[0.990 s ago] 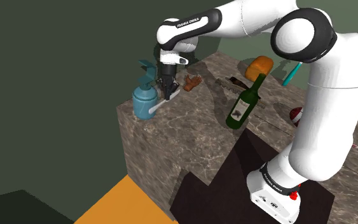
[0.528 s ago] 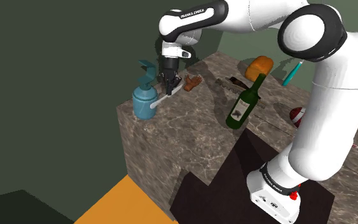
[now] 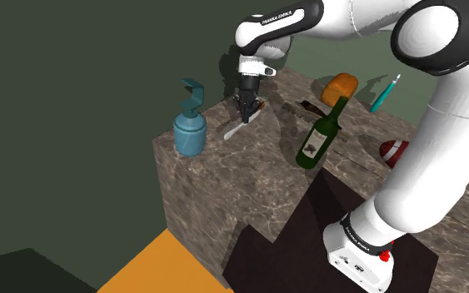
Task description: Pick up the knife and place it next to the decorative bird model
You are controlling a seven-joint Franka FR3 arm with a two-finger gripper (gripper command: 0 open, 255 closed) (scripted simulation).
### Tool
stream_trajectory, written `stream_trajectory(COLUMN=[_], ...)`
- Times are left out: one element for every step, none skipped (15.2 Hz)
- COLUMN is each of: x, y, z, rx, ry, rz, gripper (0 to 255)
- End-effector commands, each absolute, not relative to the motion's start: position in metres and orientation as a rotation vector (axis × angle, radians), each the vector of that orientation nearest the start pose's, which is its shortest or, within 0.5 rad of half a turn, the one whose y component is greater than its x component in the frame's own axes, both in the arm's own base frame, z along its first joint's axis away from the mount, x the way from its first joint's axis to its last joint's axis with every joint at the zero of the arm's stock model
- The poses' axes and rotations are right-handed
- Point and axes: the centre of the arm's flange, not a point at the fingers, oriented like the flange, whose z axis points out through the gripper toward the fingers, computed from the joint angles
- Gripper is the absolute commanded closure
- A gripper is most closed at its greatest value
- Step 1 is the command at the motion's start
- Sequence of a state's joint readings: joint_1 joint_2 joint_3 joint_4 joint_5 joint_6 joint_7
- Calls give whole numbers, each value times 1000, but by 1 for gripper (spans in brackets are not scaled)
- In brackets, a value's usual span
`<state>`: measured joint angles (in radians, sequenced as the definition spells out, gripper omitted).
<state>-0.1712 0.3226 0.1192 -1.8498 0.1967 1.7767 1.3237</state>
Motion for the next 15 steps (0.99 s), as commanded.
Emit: stream_trajectory(x=[566, 559, 553, 546, 540, 533, 527, 521, 514, 508, 501, 495, 489, 482, 476], y=[-42, -53, -65, -76, -88, -99, -111, -123, -134, -146, -157, -169, -180, -192, -203], z=[327, 327, 327, 327, 327, 327, 327, 327, 327, 327, 327, 327, 327, 327, 327], rx=[-2330, -2330, -2330, -2330, -2330, -2330, -2330, -2330, -2330, -2331, -2330, -2330, -2330, -2330, -2331], ry=[2070, 2070, 2070, 2070, 2070, 2070, 2070, 2070, 2070, 2070, 2070, 2070, 2070, 2070, 2070], rz=[710, 710, 710, 710, 710, 710, 710, 710, 710, 710, 710, 710, 710, 710, 710], gripper=[255, 255, 255, 255, 255, 255, 255, 255, 255, 255, 255, 255, 255, 255, 255])
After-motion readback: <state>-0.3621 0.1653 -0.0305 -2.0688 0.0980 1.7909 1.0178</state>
